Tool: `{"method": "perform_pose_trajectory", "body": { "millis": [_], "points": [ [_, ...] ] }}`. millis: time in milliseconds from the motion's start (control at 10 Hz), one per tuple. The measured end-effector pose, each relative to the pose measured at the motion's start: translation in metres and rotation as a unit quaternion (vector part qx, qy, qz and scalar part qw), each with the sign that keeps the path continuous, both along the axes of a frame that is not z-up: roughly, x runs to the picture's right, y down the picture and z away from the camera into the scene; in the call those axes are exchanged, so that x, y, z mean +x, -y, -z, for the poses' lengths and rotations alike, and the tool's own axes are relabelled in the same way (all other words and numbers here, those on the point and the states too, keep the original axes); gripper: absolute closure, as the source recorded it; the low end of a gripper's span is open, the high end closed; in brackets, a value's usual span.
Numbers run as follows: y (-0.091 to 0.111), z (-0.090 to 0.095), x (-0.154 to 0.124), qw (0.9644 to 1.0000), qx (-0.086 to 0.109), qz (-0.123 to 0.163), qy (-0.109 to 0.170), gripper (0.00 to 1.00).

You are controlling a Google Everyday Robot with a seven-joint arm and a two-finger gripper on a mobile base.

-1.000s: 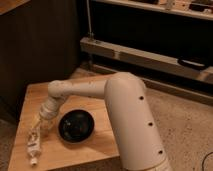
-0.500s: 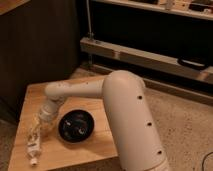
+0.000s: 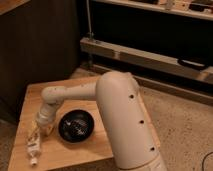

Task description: Place the bottle in the ceramic bowl

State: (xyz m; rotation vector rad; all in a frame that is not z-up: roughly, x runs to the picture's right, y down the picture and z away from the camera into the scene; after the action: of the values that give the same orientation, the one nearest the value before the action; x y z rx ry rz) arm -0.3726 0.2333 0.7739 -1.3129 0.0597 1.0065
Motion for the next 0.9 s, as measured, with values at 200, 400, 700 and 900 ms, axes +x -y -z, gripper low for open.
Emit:
{"method": "perform_pose_trajectory", "body": {
  "millis": [200,400,700,900],
  "points": [
    [-0.0046,-0.0023,-0.0041,1.0,-0.005,0.007,-0.004,0.35],
    [-0.0061,-0.002,-0.0061,0.9999,-0.006,0.008,-0.004,0.39],
    [-0.0084,-0.0049,-0.0065,0.9999,-0.011,0.01,-0.008,0.68],
    [-0.013,-0.0064,-0.0081,0.9995,-0.021,0.014,-0.016,0.88]
  ]
}}
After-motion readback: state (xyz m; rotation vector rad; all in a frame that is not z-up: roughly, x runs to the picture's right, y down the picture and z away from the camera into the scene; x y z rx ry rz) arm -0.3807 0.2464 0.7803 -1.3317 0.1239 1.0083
